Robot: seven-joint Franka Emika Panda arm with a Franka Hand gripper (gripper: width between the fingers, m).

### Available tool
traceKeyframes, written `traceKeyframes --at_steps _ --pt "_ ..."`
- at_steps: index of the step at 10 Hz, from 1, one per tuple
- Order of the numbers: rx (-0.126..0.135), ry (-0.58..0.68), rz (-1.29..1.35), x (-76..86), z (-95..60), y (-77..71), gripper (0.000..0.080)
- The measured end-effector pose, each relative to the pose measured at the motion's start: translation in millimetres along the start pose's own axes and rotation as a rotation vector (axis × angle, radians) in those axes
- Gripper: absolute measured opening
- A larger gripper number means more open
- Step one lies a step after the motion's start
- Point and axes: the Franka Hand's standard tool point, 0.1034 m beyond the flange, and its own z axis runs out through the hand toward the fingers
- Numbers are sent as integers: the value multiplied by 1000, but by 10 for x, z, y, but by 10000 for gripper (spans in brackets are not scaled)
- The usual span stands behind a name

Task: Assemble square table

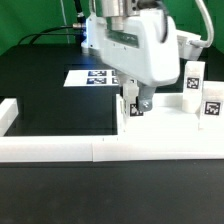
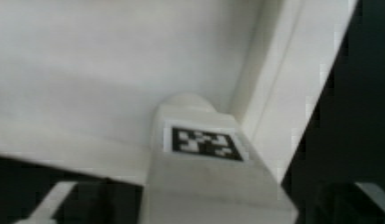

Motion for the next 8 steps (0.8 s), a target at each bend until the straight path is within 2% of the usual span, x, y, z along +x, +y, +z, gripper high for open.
traceKeyframes --at_steps 1,3,5,6,8 --pt "0 0 -14 -7 1 -5 642" --pt "-2 1 -229 9 0 7 647" --pt "-25 10 -595 -48 -22 -48 649" --pt "-25 10 -650 -39 -28 -45 649" --pt "-25 10 -589 -38 -20 -39 619"
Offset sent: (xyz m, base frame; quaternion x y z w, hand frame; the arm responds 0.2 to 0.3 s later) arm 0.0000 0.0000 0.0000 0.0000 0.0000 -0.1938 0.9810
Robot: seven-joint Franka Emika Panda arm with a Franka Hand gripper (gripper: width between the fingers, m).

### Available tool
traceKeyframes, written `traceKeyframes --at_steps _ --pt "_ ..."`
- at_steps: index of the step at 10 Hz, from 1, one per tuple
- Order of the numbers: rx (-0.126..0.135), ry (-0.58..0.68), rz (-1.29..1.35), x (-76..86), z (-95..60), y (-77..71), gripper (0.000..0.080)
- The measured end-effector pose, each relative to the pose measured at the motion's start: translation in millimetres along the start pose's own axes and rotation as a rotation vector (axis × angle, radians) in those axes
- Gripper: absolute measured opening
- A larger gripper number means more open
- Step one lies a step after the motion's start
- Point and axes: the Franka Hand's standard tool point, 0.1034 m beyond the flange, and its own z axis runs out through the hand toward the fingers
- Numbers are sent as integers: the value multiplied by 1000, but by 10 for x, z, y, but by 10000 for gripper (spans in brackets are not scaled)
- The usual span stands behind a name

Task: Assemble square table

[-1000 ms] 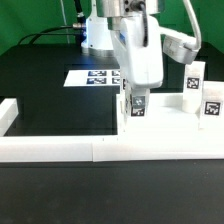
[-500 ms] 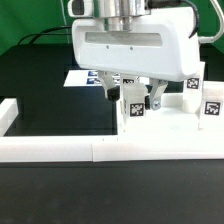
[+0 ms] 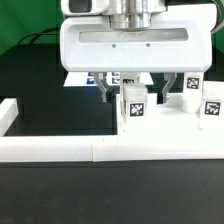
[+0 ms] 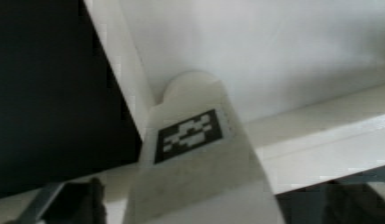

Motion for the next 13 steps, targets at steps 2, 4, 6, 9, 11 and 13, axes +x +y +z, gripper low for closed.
traceKeyframes --at_steps 2,4,6,9,11,13 --pt "0 -1 107 -2 4 1 434" --pt "-1 0 251 0 6 11 290" --pt "-7 1 548 -1 9 26 290" --pt "-9 -5 1113 -30 6 32 290" --pt "32 -54 1431 -31 13 63 291" --pt "19 -47 1516 -40 12 54 291"
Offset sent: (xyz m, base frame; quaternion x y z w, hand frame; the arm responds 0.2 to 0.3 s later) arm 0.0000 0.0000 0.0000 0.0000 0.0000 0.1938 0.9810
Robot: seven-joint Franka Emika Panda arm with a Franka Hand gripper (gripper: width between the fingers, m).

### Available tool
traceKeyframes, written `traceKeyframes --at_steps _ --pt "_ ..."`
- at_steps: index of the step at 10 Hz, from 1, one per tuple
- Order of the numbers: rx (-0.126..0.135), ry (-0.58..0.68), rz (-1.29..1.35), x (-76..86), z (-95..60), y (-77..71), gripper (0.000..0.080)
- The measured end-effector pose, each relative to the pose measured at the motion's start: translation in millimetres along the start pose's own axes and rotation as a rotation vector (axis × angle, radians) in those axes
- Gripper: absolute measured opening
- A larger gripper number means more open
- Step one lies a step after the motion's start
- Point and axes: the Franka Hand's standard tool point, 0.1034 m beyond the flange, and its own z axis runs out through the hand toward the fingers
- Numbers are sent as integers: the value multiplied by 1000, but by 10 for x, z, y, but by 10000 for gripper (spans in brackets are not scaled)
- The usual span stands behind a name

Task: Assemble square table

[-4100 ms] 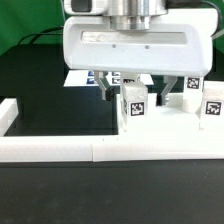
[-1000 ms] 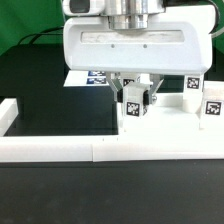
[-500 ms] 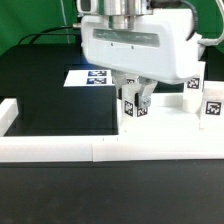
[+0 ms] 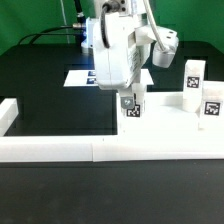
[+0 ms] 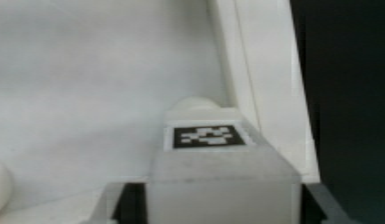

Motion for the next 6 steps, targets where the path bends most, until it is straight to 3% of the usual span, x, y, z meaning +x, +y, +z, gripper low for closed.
traceKeyframes --at_steps 4,6 --pt "1 1 -25 3 2 2 300" --pt "0 -1 -130 -45 2 18 613"
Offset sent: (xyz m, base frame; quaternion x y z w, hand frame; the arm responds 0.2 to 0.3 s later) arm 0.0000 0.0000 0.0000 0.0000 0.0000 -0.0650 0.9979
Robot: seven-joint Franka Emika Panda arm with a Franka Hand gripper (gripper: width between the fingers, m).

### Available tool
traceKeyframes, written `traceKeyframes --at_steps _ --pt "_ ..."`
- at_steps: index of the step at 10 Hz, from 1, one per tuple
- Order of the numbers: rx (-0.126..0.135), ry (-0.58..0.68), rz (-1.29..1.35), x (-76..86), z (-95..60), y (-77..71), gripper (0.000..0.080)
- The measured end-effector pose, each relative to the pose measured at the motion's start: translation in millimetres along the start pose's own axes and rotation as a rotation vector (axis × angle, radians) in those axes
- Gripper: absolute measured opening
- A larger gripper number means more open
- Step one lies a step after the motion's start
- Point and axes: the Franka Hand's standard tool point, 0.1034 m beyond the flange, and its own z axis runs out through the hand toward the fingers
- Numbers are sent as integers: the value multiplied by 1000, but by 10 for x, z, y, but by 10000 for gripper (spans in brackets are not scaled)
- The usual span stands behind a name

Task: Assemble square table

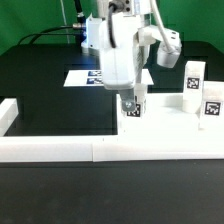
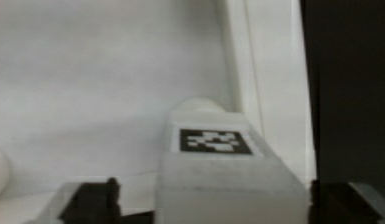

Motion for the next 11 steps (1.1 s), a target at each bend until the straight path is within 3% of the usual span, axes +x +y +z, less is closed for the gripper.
traceKeyframes --at_steps 3,6,7,11 --pt "4 -2 0 -28 -22 -11 648" --pt "61 -49 -10 -234 -479 -109 649" --pt "70 -53 -9 -247 -535 -125 649" --pt "62 -49 -12 -242 -477 -103 649"
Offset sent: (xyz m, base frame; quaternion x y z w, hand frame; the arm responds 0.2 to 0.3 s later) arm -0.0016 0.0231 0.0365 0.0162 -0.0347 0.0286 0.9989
